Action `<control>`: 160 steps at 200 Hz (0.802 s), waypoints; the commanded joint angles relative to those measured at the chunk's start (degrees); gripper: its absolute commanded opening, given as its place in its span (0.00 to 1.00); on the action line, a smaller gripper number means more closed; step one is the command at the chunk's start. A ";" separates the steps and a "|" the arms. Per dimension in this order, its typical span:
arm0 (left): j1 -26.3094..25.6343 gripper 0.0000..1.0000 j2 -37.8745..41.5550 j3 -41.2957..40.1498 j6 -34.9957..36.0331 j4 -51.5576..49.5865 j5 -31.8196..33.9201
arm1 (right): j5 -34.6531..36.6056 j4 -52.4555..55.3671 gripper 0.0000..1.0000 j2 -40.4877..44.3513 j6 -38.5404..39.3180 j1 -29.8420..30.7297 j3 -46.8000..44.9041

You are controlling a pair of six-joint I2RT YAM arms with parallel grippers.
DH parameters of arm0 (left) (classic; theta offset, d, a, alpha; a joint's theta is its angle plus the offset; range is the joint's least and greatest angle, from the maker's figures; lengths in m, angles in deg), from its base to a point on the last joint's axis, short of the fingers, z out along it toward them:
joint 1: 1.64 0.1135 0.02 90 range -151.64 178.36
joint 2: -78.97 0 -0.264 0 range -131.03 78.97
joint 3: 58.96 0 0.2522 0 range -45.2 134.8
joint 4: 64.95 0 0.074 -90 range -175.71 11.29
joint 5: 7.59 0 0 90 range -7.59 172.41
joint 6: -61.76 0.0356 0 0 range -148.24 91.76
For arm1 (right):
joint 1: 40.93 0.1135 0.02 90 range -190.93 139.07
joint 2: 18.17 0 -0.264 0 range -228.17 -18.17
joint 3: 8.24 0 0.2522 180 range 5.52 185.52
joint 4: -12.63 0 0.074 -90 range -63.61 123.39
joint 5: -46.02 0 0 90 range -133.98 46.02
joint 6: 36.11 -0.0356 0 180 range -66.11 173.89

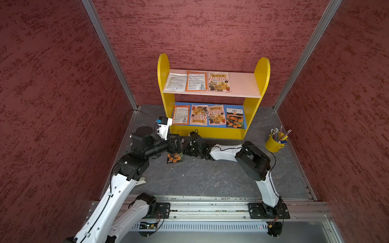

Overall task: Take the seed bag off the shelf
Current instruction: Place the seed packet at the center of the board.

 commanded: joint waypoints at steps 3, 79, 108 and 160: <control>0.38 1.00 0.62 -0.70 0.67 0.18 -0.08 | 2.16 0.77 0.02 -1.06 0.01 -0.37 0.65; 0.36 1.00 0.92 -1.27 0.65 0.38 -0.02 | 1.82 2.26 0.09 -2.85 1.14 -1.13 2.48; 0.35 1.00 0.81 -1.70 0.64 0.60 0.05 | 1.43 2.26 0.15 -3.20 1.50 -1.41 2.81; 0.34 1.00 0.82 -2.32 0.50 0.81 0.11 | 1.76 2.35 0.25 -3.32 1.53 -1.66 2.60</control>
